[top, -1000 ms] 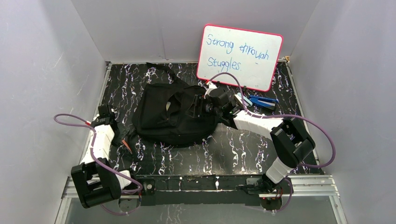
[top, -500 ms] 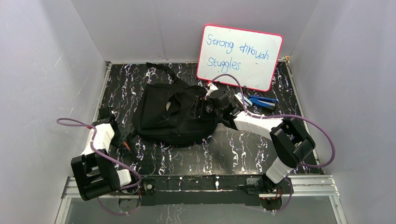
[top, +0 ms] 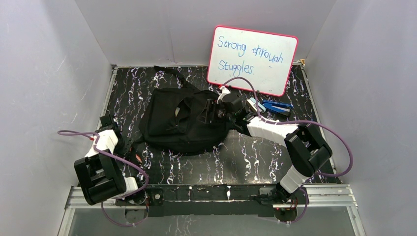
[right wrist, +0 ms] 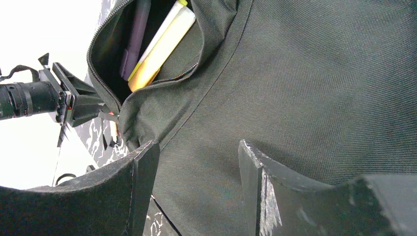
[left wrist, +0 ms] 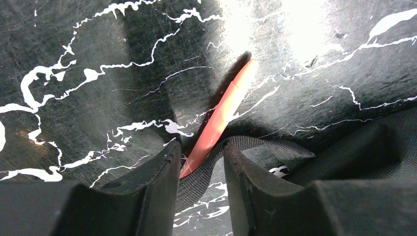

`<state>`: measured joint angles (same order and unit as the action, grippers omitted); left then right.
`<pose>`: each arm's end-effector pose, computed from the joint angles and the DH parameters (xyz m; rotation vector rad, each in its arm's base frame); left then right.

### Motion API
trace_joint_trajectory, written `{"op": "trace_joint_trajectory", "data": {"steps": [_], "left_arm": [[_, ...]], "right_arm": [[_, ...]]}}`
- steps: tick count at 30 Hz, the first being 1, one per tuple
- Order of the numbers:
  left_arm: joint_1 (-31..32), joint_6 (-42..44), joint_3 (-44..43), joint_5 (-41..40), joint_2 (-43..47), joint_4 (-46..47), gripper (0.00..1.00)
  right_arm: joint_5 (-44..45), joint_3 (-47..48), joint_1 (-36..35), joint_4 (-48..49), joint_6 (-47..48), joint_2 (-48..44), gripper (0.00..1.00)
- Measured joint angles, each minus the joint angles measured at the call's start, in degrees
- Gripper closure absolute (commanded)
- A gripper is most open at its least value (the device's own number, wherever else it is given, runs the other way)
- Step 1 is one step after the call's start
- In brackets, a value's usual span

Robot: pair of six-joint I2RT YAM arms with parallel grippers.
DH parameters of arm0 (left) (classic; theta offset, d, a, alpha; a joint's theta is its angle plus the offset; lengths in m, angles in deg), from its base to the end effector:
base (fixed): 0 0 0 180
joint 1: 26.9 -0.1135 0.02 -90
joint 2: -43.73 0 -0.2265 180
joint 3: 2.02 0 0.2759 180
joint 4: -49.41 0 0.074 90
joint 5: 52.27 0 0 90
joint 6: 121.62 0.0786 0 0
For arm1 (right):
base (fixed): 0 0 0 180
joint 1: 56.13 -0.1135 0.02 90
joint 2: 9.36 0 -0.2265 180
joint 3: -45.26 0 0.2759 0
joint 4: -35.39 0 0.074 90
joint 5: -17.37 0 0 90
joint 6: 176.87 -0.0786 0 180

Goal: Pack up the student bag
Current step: Pick up the stationery from the center of the board.

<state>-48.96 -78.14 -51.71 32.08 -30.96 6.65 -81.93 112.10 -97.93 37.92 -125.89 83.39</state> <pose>0.2453 0.1078 0.0745 -1.5666 2.2502 0.0181 0.3033 0.2882 0.1590 -0.1658 2.1308 1.0413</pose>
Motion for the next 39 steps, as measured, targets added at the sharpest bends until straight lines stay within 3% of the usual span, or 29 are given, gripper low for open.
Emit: {"op": "trace_joint_trajectory", "data": {"steps": [27, 39], "left_arm": [[-0.4, -2.2, -4.2, -2.5, 3.1, -2.0, 0.54], [-0.7, -2.2, -4.2, -2.8, -2.4, 0.6, 0.53]], "right_arm": [[-1.4, -0.8, 1.4, 0.4, -0.2, 0.0, 0.31], [-2.0, -0.8, 2.1, 1.3, -0.9, 0.4, 0.3]]}}
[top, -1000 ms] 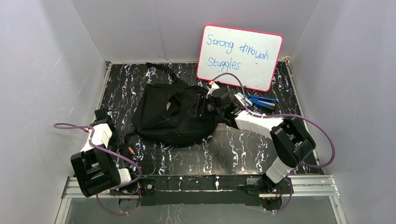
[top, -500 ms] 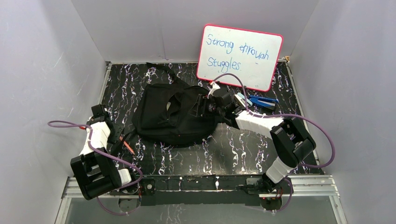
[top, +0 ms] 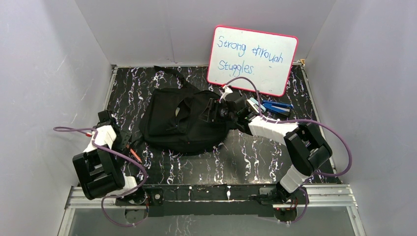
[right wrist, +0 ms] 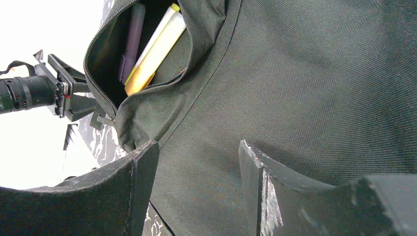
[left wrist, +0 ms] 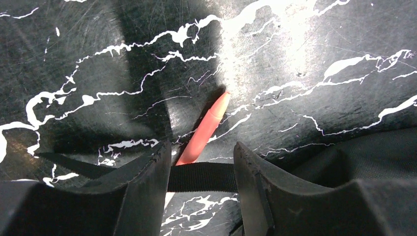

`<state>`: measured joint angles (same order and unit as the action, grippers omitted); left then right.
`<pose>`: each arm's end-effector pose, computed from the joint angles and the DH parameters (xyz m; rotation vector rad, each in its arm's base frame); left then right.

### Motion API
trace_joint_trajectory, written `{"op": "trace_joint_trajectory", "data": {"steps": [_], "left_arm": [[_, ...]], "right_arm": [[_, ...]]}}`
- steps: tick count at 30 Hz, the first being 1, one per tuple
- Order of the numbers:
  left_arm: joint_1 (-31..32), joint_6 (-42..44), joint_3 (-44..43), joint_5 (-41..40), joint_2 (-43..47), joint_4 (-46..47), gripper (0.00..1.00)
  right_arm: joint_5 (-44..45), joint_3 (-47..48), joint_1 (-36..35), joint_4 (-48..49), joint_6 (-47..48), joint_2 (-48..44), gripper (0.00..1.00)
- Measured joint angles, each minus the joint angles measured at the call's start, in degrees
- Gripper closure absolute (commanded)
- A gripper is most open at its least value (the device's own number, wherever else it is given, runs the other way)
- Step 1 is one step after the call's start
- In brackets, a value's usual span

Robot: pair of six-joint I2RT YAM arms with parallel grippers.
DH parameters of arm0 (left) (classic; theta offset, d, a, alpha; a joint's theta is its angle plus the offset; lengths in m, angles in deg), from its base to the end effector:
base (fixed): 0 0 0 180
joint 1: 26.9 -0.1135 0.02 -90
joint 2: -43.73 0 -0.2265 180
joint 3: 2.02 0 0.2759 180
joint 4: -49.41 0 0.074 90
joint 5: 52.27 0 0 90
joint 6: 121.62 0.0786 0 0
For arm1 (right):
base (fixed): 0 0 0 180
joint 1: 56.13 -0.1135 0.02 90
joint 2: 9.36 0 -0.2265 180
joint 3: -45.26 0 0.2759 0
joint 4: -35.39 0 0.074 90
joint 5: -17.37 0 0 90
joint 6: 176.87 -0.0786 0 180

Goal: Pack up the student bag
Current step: Pick up the stationery from the center of the board.

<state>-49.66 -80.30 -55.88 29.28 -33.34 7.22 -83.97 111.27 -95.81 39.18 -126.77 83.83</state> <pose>0.2593 0.1213 0.0876 -1.6059 2.1590 0.0621 0.3108 0.2780 0.1537 -0.1353 2.1371 1.0615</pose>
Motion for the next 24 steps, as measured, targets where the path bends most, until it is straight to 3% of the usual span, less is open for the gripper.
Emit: {"op": "trace_joint_trajectory", "data": {"steps": [6, 10, 24], "left_arm": [[0.0, 0.3, 0.2, 0.1, -2.4, 1.2, 0.56], [0.0, 0.7, 0.2, -0.1, -2.9, 1.3, 0.73], [-0.2, 2.2, 0.3, 1.5, -3.3, 3.7, 0.94]], "right_arm": [[-0.4, -0.3, 0.5, 0.3, -0.3, 0.0, 0.31], [-0.6, -0.9, 0.7, 0.3, -0.4, 0.0, 0.31], [-0.8, -1.7, 1.2, 0.5, -0.4, 0.0, 0.3]]}}
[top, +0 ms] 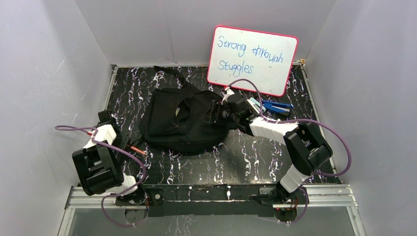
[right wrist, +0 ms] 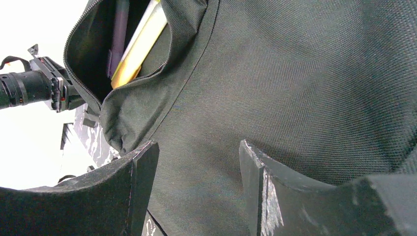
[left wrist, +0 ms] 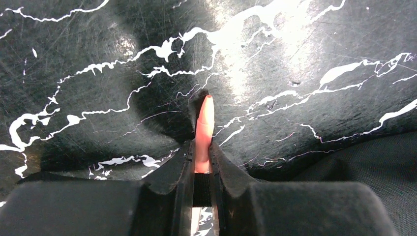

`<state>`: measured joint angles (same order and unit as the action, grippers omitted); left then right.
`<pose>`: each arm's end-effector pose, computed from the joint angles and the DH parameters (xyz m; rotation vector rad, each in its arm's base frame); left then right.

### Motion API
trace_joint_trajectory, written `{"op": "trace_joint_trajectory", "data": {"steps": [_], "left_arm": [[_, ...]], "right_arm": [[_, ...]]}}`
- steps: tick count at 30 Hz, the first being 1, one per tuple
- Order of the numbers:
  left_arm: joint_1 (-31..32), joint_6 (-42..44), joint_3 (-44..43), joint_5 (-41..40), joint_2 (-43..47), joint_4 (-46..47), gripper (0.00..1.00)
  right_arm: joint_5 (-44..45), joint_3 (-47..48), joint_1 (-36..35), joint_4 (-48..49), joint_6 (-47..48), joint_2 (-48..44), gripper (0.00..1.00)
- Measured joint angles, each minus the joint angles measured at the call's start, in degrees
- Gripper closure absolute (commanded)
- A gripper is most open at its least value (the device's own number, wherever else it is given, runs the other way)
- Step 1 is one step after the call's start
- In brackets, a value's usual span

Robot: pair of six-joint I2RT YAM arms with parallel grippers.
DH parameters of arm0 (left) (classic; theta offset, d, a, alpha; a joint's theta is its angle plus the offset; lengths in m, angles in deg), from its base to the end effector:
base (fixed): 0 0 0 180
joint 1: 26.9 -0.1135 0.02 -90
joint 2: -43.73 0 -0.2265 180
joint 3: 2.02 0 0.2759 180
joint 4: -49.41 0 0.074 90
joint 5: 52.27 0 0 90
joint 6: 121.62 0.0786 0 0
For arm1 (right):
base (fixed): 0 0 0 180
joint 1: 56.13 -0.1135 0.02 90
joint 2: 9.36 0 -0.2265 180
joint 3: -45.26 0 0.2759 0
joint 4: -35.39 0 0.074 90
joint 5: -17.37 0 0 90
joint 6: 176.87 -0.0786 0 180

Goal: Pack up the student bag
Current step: Pick up the stationery from the center of the board.

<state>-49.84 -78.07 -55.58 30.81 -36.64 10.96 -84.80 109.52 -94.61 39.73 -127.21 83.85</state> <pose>0.2652 0.1225 0.0743 -1.5632 2.1952 0.0391 0.3116 0.2689 0.1433 -0.1127 2.1610 1.0576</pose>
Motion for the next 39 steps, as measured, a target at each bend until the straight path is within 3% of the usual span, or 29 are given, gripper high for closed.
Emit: {"op": "trace_joint_trajectory", "data": {"steps": [12, 20, 25, 28, 32, 39], "left_arm": [[0.4, 4.2, -4.6, -8.0, 8.2, 0.3, 0.99], [5.2, 10.1, -13.0, -22.0, 9.4, 0.2, 1.0], [9.1, 15.7, -18.8, -25.8, 11.5, 2.5, 1.0], [10.8, 18.5, -21.8, -20.0, 12.6, 5.6, 1.0], [13.0, 18.2, -22.2, -4.6, 13.5, 9.5, 1.0], [24.6, 12.9, -20.3, 14.6, 13.8, 15.8, 1.0]], "right_arm": [[-0.4, 0.0, 0.3, -0.5, 0.3, 0.0, 0.3], [-0.7, 1.0, 0.3, -1.9, 0.9, 0.0, 0.3], [-0.7, 1.9, 0.3, -3.7, 1.8, -0.3, 0.29], [-1.0, 2.0, 0.3, -3.9, 2.2, -1.3, 0.26], [-3.7, 2.0, 0.5, -2.5, 2.9, -3.3, 0.24], [-13.2, 2.0, 0.6, 7.8, 2.5, -6.9, 0.2]]}}
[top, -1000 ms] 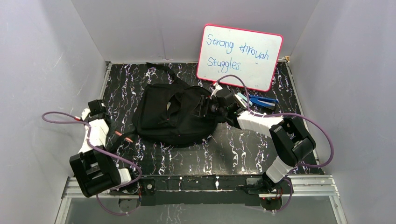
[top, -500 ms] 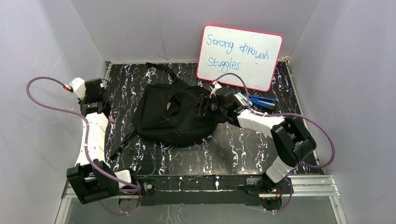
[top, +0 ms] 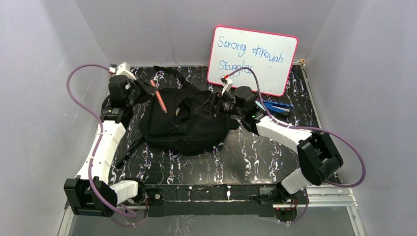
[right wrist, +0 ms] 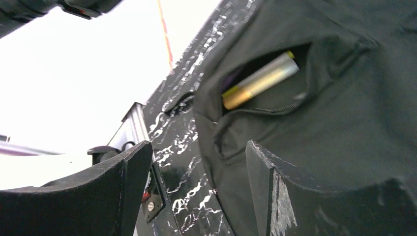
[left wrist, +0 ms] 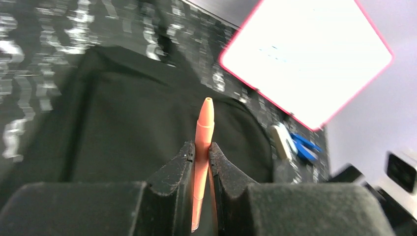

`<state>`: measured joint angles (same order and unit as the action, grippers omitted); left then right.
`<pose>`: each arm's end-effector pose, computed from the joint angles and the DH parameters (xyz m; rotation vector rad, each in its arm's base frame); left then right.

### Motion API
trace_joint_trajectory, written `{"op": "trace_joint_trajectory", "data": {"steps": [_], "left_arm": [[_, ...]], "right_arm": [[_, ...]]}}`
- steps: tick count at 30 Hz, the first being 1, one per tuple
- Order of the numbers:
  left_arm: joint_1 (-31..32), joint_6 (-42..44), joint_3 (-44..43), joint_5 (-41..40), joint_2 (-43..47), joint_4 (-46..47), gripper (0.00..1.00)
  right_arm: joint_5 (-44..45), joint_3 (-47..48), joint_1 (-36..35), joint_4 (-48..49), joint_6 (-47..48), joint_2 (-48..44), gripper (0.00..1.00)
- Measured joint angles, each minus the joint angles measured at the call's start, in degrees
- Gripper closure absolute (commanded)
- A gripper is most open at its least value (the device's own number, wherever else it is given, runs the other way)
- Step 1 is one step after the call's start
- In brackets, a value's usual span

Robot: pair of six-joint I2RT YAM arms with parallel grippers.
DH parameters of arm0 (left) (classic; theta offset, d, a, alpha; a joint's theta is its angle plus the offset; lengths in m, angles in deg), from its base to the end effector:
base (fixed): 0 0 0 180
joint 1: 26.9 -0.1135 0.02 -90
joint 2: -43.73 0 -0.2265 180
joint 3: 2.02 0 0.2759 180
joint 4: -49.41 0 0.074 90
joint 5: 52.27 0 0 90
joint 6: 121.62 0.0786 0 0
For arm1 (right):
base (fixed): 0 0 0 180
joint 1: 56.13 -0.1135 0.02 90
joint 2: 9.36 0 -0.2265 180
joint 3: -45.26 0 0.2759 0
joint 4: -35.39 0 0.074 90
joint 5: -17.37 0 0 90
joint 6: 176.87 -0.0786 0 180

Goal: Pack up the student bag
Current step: Pick up the stationery from the center of the board.

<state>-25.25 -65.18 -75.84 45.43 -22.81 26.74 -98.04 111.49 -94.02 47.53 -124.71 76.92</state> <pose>0.3495 -0.0206 0.3159 -0.4219 1.8248 -0.5510 0.3014 0.2773 0.2250 -0.3655 1.8577 1.3235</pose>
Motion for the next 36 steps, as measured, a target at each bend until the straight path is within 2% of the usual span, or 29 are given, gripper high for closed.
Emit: {"op": "trace_joint_trajectory", "data": {"steps": [4, 12, 20, 36], "left_arm": [[6.4, -2.7, 0.0, 5.6, 0.0, 3.1, 1.0], [12.5, -5.7, 0.2, 11.8, -1.8, 8.8, 1.0], [13.6, -7.2, 1.7, 14.6, -3.2, 11.9, 1.0], [15.7, -9.1, 3.8, 17.3, -3.8, 14.8, 1.0]], "right_arm": [[-3.1, 0.0, 0.0, 4.9, -0.3, -0.5, 0.19], [-4.8, 0.6, 0.0, 7.3, -0.3, 1.0, 0.19], [-5.0, 1.9, 0.0, 11.2, -2.5, 4.9, 0.24], [-9.1, 4.9, 0.0, 19.1, -8.5, 11.2, 0.42]]}}
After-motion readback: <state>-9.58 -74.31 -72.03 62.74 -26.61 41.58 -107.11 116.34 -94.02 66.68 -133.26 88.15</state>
